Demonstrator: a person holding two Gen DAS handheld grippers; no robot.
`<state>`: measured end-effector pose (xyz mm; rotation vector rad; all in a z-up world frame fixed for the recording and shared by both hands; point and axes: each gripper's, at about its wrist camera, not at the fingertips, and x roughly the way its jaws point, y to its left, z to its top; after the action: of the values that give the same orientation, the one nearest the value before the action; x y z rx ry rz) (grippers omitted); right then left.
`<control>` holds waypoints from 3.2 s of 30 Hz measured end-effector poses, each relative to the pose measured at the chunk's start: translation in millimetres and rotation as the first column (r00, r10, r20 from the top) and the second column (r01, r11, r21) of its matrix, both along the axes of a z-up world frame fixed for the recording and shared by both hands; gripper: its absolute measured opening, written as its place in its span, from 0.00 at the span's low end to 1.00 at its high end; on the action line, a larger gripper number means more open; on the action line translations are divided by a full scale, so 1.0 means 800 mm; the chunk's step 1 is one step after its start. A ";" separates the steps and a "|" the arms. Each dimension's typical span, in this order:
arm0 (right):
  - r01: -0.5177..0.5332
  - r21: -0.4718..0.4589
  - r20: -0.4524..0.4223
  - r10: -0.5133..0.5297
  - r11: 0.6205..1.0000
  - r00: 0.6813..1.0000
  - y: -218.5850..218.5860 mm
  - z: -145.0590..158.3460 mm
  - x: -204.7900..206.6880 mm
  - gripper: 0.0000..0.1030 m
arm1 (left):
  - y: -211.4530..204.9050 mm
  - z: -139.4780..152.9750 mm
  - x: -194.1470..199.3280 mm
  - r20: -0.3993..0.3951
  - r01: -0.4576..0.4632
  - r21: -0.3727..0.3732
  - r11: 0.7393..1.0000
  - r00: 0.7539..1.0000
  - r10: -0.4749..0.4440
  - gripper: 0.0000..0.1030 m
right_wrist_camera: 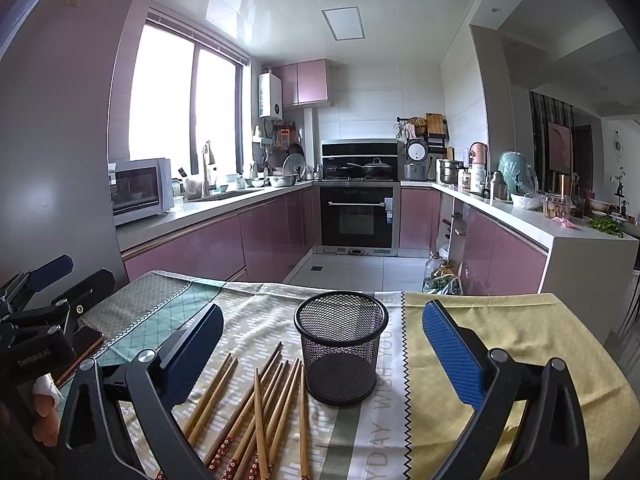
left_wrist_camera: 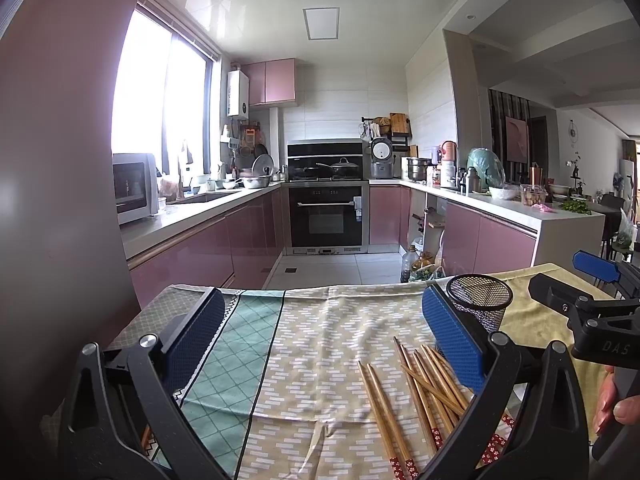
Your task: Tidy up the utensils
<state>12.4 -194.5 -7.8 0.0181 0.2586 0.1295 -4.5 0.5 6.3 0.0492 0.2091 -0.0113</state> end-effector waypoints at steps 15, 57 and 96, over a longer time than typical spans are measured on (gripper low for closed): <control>-0.002 0.002 0.000 0.002 1.000 1.000 0.000 -0.001 0.000 0.94 | -0.002 0.001 0.000 0.000 0.001 -0.001 1.000 1.000 -0.001 0.94; -0.006 0.008 -0.002 0.006 1.000 1.000 -0.004 -0.003 0.000 0.94 | -0.010 0.002 -0.004 -0.003 0.004 0.000 1.000 1.000 -0.004 0.94; -0.174 -0.033 -0.290 0.157 0.984 0.944 0.005 -0.055 0.032 0.65 | -0.009 -0.046 0.047 -0.279 0.137 -0.021 0.990 0.950 -0.137 0.76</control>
<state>38.2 -190.4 -52.0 -0.0432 0.5549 0.2882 33.1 -6.8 -30.4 0.0607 0.4893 -0.1577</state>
